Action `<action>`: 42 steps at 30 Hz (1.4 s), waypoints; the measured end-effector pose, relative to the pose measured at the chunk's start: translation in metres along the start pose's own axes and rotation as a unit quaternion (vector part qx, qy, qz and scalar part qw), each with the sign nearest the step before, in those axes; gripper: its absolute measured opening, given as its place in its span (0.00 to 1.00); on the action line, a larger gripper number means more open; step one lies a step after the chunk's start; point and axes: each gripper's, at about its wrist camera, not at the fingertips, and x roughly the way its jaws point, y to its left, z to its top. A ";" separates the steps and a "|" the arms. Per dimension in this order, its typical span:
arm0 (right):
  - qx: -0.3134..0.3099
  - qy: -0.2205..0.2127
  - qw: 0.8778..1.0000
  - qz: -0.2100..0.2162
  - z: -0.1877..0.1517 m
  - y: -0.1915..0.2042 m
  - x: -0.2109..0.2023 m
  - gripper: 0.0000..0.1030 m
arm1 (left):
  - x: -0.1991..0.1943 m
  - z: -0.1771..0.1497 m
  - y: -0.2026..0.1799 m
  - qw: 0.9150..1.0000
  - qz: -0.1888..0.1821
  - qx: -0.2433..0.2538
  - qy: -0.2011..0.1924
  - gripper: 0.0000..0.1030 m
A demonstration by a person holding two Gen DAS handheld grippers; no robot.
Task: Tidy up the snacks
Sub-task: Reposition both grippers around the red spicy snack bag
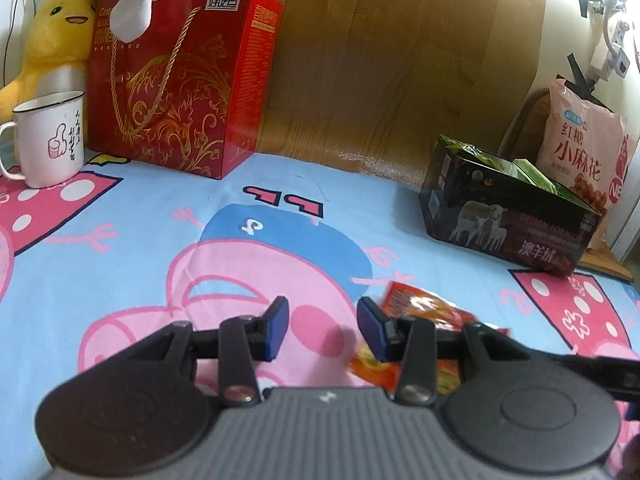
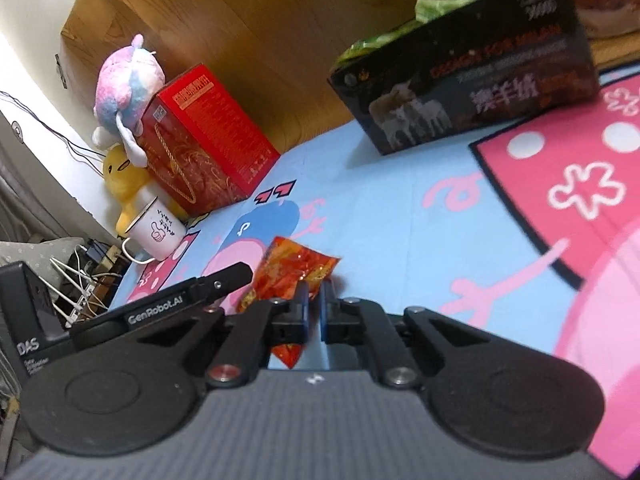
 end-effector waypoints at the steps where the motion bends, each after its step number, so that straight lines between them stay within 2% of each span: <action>1: -0.006 -0.004 1.000 -0.001 -0.001 -0.001 -0.006 0.07 | 0.000 0.000 0.000 1.000 0.001 0.001 0.000 0.38; 7: -0.031 -0.027 0.999 -0.018 -0.015 -0.011 -0.043 0.07 | 0.001 -0.001 -0.005 1.000 0.012 0.017 0.000 0.39; 11: -0.024 -0.046 0.998 -0.032 -0.020 -0.026 -0.061 0.07 | 0.002 -0.002 -0.009 0.999 0.020 0.029 0.000 0.40; 14: -0.031 -0.073 0.996 -0.049 -0.019 -0.033 -0.077 0.07 | 0.002 -0.003 -0.012 0.999 0.027 0.037 0.000 0.41; 16: -0.052 -0.101 0.991 -0.076 -0.018 -0.034 -0.087 0.07 | 0.002 -0.004 -0.014 0.998 0.033 0.044 0.001 0.41; 19: -0.085 -0.149 0.976 -0.132 -0.018 -0.035 -0.103 0.07 | 0.003 -0.004 -0.018 0.998 0.042 0.055 0.002 0.42; 21: -0.076 -0.172 0.972 -0.143 -0.015 -0.043 -0.113 0.11 | 0.004 -0.005 -0.020 0.997 0.048 0.062 0.002 0.42; 26: -0.042 -0.197 0.969 -0.140 -0.009 -0.064 -0.129 0.11 | 0.006 -0.006 -0.025 0.995 0.066 0.077 0.004 0.44; 28: -0.030 -0.194 0.972 -0.131 -0.009 -0.073 -0.130 0.13 | 0.006 -0.006 -0.027 0.994 0.071 0.082 0.005 0.46; 30: -0.008 -0.190 0.974 -0.125 -0.011 -0.083 -0.129 0.19 | 0.007 -0.006 -0.028 0.993 0.076 0.085 0.006 0.48; 33: 0.026 -0.175 0.978 -0.114 -0.016 -0.097 -0.125 0.20 | 0.007 -0.006 -0.028 0.994 0.076 0.084 0.006 0.48; 34: 0.023 -0.179 0.978 -0.105 -0.016 -0.097 -0.129 0.21 | 0.007 -0.006 -0.027 0.994 0.074 0.083 0.005 0.49; 36: 0.011 -0.191 0.977 -0.095 -0.019 -0.093 -0.131 0.35 | 0.007 -0.005 -0.026 0.995 0.069 0.078 0.004 0.49; 40: -0.025 -0.187 0.977 -0.096 -0.021 -0.084 -0.129 0.37 | 0.004 -0.006 -0.022 0.996 0.062 0.066 -0.005 0.49; 42: -0.045 -0.179 0.978 -0.097 -0.021 -0.080 -0.126 0.42 | 0.000 -0.006 -0.020 0.996 0.059 0.059 -0.014 0.49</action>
